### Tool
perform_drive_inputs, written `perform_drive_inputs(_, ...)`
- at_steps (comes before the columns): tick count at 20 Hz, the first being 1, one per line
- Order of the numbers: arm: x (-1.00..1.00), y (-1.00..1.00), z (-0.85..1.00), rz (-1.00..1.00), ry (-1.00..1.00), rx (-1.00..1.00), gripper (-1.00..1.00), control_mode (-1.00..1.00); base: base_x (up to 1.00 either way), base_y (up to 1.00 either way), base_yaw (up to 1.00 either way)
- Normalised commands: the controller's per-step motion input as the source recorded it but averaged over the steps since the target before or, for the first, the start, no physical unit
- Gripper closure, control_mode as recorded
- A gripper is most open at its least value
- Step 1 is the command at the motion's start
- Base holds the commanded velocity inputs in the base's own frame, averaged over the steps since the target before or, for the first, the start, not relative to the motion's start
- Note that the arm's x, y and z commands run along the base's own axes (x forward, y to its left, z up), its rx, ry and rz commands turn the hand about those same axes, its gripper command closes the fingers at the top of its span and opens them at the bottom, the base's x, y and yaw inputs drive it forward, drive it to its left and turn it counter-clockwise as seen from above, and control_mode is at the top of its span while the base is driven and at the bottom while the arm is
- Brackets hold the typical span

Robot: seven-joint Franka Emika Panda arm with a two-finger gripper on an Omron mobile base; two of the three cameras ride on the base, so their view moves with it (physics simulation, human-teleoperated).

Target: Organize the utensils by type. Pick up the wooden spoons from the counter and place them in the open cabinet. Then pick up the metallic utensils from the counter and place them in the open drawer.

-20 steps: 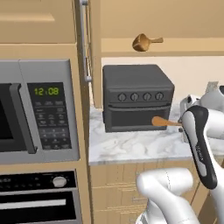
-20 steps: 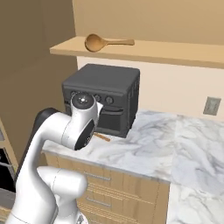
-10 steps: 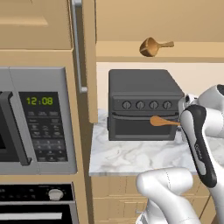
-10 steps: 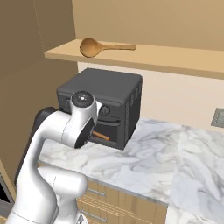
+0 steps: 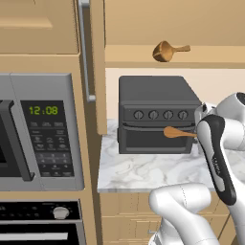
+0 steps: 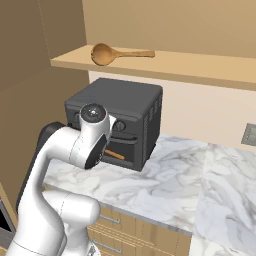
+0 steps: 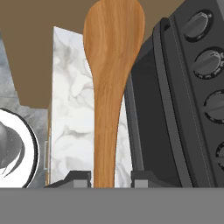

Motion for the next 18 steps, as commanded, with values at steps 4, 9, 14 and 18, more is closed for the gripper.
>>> perform_drive_inputs(4,0.0,0.0,0.0,0.0,0.0,0.0,1.0,1.0,-0.04,-0.05,0.0)
perform_drive_inputs(9,-0.06,-0.03,0.17,0.0,-0.11,0.0,1.0,-1.0,-0.16,-0.05,0.01)
perform_drive_inputs(14,-0.02,-0.13,0.58,0.03,-0.21,0.0,1.0,-1.0,0.0,0.0,0.0)
perform_drive_inputs(18,0.0,-0.19,0.65,0.04,-0.29,-0.03,1.0,-1.0,0.0,0.0,0.0)
